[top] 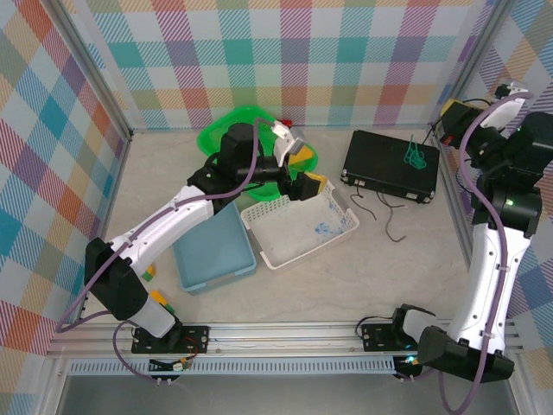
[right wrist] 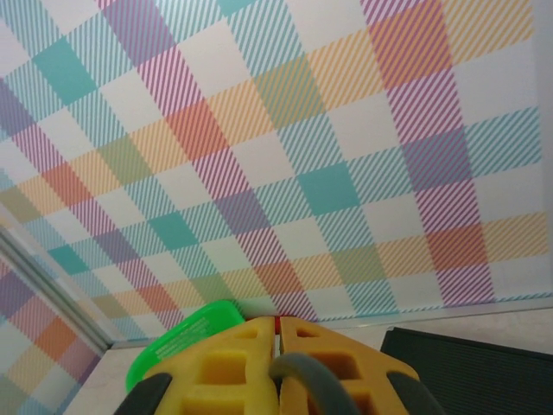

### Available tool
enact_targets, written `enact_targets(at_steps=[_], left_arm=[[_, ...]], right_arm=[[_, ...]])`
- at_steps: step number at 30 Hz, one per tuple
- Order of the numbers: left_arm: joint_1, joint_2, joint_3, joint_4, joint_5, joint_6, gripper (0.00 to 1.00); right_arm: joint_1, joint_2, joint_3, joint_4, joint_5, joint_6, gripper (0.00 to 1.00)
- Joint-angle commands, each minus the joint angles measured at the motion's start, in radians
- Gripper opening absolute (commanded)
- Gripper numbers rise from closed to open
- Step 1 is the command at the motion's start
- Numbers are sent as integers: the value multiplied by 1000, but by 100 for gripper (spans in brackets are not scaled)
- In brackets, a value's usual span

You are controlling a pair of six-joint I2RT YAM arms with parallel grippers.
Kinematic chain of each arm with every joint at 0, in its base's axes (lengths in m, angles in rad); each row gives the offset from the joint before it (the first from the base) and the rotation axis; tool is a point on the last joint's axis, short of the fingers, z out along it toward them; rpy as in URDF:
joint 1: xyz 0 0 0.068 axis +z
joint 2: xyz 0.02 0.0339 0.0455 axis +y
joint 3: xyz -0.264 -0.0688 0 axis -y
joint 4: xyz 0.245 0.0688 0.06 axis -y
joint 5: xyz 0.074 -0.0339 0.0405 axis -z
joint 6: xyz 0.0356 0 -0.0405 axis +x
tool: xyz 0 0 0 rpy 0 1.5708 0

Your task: Untangle the cables

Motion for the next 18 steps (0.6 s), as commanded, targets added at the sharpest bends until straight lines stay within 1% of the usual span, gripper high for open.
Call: enact_targets(at_steps=[1,5,10,14,18], left_arm=[[-13,-18,36,-10,11,73,100],[-13,21,68,25,54,106,100],[-22,120,157,47,78,112,99],[-68,169,204,47,79,187,99],[-112,207,249,72,59,198,99]], right_arm=[[25,14,28,60,-107,18,0],[30,18,21,61,-190,17,0],[32,8,-3,76,-265,17,0],[33,5,-18,81,-307,15,0],[34,6,-25,72,-333,6,0]])
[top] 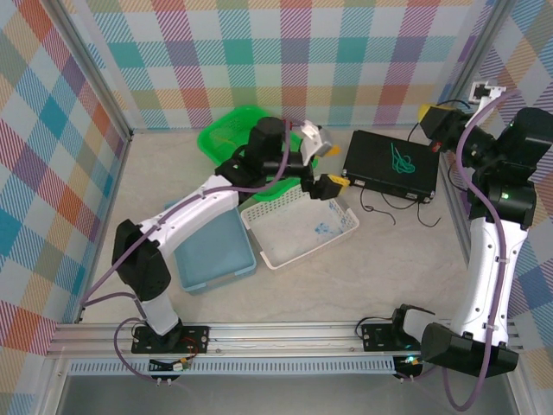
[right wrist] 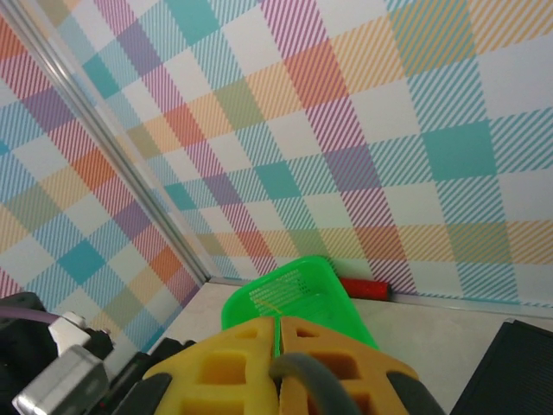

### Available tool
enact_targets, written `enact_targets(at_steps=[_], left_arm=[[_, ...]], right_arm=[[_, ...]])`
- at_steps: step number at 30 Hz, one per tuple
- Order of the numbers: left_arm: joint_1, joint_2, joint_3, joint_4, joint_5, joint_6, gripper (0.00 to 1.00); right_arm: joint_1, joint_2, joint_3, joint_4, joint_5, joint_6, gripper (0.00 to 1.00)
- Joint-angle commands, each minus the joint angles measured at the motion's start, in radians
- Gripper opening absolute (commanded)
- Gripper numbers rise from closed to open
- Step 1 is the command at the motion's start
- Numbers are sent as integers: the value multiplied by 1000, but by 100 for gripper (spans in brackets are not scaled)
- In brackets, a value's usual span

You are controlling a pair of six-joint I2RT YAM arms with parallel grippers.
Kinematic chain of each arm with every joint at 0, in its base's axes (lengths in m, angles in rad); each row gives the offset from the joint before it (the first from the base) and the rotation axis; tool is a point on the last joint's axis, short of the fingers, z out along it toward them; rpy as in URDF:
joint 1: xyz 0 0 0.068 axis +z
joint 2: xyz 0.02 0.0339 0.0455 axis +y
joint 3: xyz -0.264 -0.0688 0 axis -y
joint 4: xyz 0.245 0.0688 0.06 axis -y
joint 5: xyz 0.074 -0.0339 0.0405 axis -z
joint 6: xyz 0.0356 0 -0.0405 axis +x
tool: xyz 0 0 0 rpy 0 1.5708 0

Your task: Untangle the cables

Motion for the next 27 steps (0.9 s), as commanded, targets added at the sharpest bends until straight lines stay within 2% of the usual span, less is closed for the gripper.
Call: enact_targets(at_steps=[1,10,16,27], left_arm=[[-40,12,57,63,11,44,99],[-107,76,111,161,-97,-9,94],[-106,144,225,76,-70,-31,75],[-107,169,222,154,-51,-102,74]], right_arm=[[6,-14,-13,35,-63,-4,0],[26,-28,-54,43,-131,7,0],[38,-41,-69,44,-155,9,0],[58,-52,-85,52,-172,12,0]])
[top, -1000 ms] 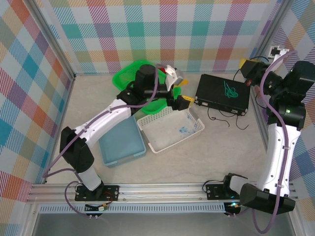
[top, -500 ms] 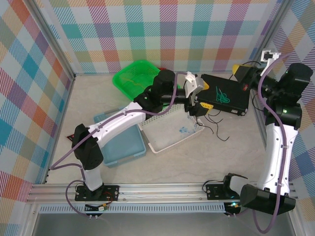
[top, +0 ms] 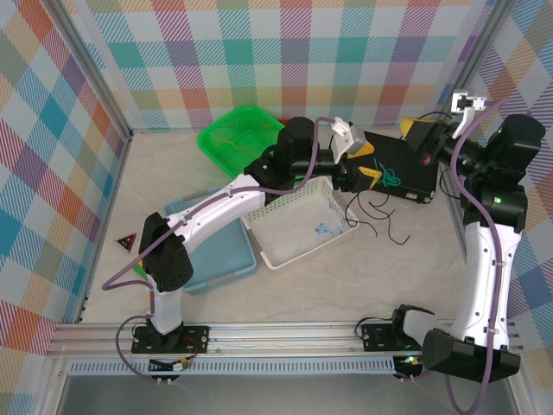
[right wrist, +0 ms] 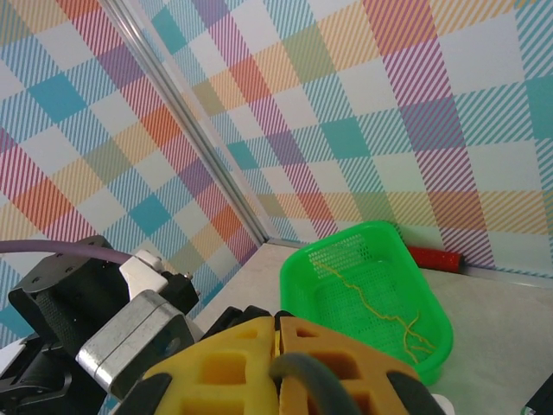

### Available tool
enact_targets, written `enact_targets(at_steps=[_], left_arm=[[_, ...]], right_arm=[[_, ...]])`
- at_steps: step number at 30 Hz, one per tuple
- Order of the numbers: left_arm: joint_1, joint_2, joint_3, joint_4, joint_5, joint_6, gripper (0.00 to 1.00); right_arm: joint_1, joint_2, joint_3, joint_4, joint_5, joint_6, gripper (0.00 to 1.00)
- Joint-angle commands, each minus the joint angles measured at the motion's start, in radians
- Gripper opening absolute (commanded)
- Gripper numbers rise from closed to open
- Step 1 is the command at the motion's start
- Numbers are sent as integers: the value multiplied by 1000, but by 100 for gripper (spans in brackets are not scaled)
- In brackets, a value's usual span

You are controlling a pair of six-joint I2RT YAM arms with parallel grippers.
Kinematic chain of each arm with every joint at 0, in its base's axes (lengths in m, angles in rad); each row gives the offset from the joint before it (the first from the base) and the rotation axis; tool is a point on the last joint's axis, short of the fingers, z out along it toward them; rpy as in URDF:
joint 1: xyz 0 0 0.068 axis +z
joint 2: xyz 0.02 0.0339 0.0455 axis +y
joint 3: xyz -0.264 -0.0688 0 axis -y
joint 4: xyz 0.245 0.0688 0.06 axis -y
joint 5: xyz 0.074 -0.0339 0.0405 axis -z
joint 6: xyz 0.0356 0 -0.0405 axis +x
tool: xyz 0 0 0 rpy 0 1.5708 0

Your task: Untangle the cables

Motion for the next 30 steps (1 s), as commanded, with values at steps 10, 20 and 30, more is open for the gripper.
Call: enact_targets(at_steps=[10,20,30], left_arm=[[-7,24,28,67,115,-60,43],[-7,38,18,58,142,-58,44],[-6,17,-9,97,158,-57,0]], right_arm=[[10,-33,-17,28,6,-16,0],[10,-26,-9,41,11,-10,0],[10,-20,-14,12,71,-37,0]])
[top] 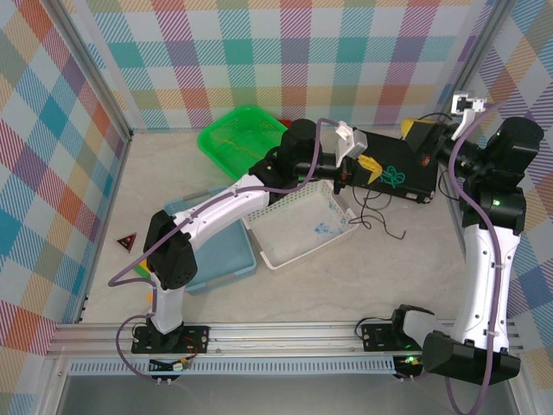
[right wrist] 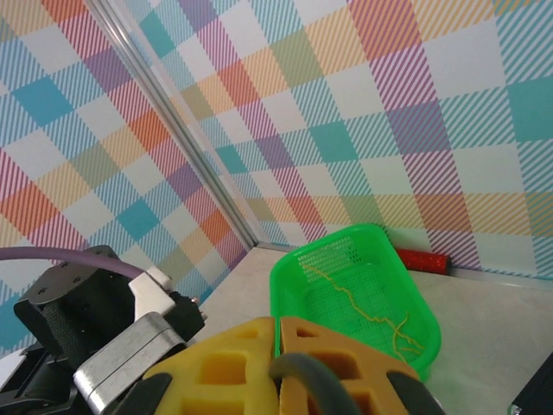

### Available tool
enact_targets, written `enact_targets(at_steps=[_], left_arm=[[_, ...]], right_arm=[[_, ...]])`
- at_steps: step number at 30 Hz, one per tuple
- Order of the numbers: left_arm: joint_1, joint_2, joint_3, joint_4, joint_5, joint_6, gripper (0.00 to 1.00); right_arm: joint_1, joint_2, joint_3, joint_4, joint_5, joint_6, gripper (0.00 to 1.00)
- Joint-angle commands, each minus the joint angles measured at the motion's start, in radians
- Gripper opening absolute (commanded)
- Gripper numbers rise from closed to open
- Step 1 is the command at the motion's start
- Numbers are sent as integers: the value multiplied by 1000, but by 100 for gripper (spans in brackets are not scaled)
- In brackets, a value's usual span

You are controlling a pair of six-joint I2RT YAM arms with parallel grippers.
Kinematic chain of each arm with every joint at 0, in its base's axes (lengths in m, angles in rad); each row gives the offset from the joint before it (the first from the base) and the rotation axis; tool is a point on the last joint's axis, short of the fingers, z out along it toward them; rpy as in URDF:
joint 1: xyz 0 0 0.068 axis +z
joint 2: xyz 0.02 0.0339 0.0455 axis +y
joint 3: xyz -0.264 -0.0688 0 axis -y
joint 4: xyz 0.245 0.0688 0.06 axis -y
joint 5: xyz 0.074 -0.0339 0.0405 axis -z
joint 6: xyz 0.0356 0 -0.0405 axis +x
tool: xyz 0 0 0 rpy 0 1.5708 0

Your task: Untangle the cables

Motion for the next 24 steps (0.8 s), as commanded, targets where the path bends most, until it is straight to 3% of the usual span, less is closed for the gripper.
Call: enact_targets(at_steps=[1,6,12,18,24], left_arm=[[-5,-23,-13,65,24,8,0],[-6,-81,-68,64,64,10,0],[-5,-220,-250,42,56,22,0],[-6,-369,-419,-4,-103,17,0],[-5,-428,-467,-72,-137,45,0]], right_arm=[[6,-6,3,1,47,-35,0],[6,5,31,-127,289,-88,0],[7,7,25,-211,586,-108,0],[5,21,10,-236,707,-74,0],[6,27,-5,-250,760,-42,0]])
